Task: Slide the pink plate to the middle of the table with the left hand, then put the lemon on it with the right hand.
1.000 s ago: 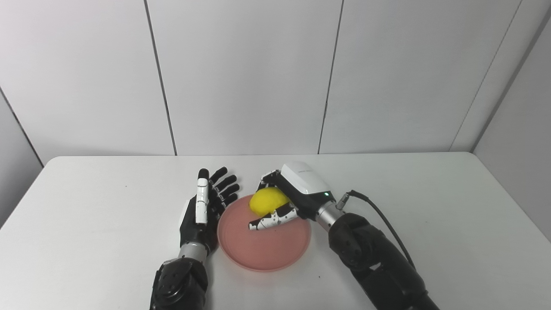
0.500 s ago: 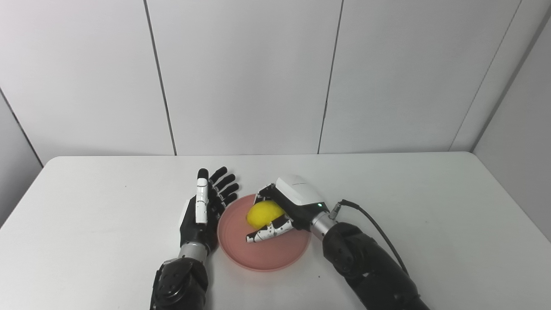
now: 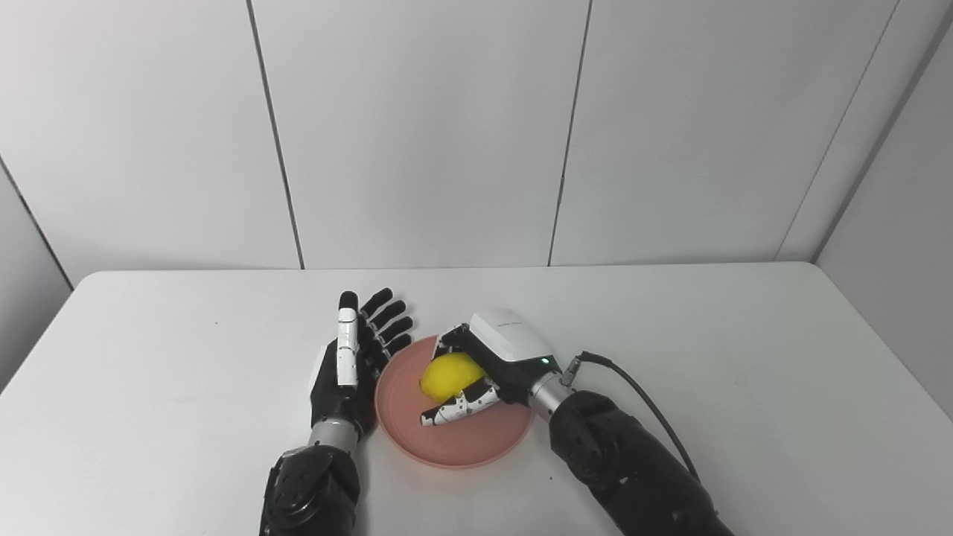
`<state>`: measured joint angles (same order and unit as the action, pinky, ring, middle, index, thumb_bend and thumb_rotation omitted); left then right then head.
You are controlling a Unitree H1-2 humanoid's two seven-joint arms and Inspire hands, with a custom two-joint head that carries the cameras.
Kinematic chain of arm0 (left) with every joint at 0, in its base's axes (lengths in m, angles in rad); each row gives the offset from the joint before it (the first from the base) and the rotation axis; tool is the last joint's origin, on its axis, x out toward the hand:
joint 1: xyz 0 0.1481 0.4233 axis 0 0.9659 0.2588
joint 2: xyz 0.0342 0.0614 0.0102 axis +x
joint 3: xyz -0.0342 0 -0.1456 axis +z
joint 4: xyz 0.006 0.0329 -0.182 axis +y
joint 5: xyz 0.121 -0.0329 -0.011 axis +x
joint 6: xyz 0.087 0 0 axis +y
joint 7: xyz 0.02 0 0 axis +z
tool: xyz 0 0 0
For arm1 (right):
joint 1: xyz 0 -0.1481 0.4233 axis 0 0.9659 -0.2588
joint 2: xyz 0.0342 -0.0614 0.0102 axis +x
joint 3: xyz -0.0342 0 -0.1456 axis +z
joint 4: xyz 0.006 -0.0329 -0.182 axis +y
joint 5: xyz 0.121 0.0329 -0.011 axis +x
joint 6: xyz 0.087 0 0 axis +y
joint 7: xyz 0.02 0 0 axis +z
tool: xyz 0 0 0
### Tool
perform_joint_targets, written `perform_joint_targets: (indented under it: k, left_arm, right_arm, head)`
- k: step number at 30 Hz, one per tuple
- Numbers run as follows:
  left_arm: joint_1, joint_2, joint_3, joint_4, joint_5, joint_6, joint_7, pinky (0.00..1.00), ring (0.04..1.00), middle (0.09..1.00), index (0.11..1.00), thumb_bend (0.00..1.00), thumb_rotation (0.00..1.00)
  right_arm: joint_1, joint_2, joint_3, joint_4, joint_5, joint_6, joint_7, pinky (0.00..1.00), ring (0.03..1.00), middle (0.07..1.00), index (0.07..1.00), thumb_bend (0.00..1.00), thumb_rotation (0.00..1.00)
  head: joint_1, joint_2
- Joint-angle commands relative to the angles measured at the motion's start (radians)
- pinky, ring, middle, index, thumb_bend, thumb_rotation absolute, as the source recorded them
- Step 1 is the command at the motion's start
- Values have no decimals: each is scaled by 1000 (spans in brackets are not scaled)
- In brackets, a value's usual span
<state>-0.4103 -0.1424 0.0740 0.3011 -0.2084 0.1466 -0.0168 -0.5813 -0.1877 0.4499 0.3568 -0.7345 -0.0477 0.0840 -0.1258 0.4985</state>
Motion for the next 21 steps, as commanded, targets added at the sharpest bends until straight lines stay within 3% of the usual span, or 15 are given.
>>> perform_joint_targets:
  k: [1, 7, 11, 17, 21]
  left_arm:
    - [17, -10, -4, 35, 7, 39, 17, 803, 789, 809, 780, 643, 979]
    - [16, -10, -4, 40, 6, 33, 15, 826, 789, 811, 775, 648, 976]
    - [15, -8, -4, 49, 6, 21, 13, 786, 789, 798, 770, 644, 973]
    - [16, -12, 2, 44, 1, 27, 17, 777, 802, 788, 770, 641, 949]
    - [18, -8, 0, 43, -3, 30, 4, 800, 824, 807, 806, 644, 970]
  right_arm:
    - [-42, -1, 6, -17, -1, -39, -3, 189, 235, 294, 305, 603, 337]
    - [-45, -6, 16, -27, -12, -38, -11, 186, 235, 297, 311, 616, 379]
    - [-45, -15, 20, -40, -13, -39, -6, 198, 249, 311, 325, 682, 493]
    - [-44, -29, 19, -83, -15, -17, 39, 291, 353, 422, 478, 846, 675]
    - [-42, -37, 13, -110, -15, -11, 69, 376, 443, 501, 567, 970, 846]
  head:
    - [0, -1]
    - [-3, 0]
    - [-5, 0]
    - [-7, 0]
    - [-8, 1]
